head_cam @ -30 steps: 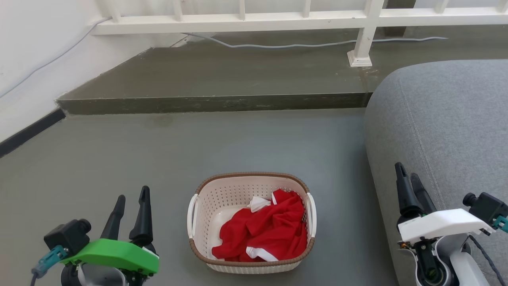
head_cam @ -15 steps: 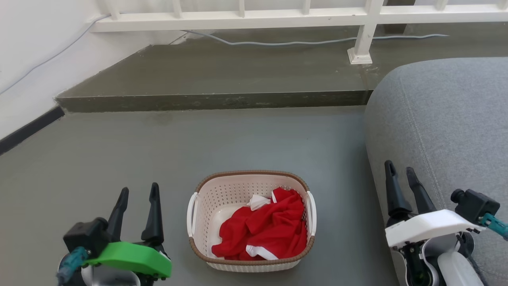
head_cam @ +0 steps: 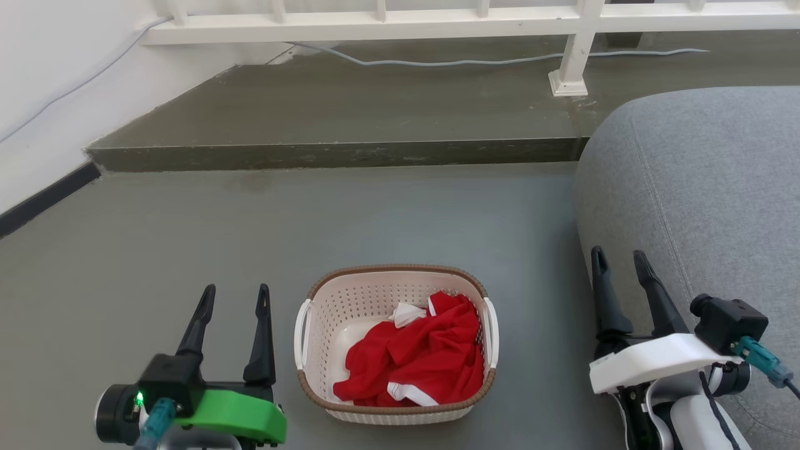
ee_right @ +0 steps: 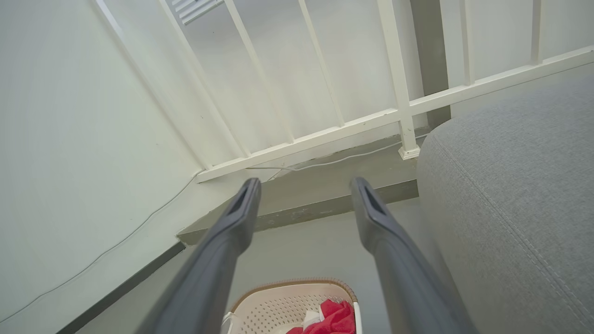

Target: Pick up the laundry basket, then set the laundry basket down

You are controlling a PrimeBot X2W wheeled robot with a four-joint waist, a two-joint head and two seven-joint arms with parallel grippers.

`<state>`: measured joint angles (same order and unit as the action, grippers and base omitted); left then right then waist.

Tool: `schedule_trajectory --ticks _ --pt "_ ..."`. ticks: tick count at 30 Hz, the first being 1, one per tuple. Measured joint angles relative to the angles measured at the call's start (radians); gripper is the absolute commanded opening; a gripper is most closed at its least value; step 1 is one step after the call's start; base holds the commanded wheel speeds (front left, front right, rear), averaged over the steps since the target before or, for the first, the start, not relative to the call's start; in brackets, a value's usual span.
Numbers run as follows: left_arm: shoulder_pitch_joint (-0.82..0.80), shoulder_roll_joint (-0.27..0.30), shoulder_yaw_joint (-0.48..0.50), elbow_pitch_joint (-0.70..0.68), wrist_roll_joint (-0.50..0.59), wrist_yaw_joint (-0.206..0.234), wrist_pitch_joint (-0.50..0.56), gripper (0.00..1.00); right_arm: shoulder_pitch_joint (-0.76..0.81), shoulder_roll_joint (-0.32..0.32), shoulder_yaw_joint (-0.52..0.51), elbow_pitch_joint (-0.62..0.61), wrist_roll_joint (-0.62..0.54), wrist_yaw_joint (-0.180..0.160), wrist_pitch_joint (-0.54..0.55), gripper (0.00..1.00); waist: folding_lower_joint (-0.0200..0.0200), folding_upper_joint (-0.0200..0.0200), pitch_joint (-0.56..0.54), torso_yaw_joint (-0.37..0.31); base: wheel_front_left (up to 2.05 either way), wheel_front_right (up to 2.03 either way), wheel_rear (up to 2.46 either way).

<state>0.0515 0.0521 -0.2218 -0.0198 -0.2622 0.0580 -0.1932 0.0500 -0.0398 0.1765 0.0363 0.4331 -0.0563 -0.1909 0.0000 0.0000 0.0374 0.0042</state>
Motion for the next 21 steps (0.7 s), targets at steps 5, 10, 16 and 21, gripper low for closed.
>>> schedule_trajectory --ticks 5,10,16,21 --pt "0.013 0.000 -0.014 -0.023 0.090 0.014 -0.019 1.00 0.000 0.000 0.024 -0.022 -0.083 -0.013 -0.020 1.00 0.0000 0.0000 0.003 0.000 0.00 0.00 0.00" --pt "0.015 0.000 -0.032 -0.037 0.169 0.027 -0.034 1.00 0.001 0.000 0.036 -0.038 -0.150 -0.026 -0.034 1.00 0.0000 0.0000 0.005 0.000 0.00 0.00 0.00" --pt "0.017 0.000 -0.044 -0.052 0.246 0.039 -0.056 1.00 0.004 -0.001 0.056 -0.056 -0.229 -0.043 -0.057 1.00 0.0000 0.0000 0.005 0.000 0.00 0.00 0.00" --pt "0.031 0.000 -0.046 -0.052 0.251 0.039 -0.059 1.00 0.011 -0.001 0.061 -0.059 -0.250 -0.044 -0.059 1.00 0.0000 0.0000 0.000 0.000 0.00 0.00 0.00"
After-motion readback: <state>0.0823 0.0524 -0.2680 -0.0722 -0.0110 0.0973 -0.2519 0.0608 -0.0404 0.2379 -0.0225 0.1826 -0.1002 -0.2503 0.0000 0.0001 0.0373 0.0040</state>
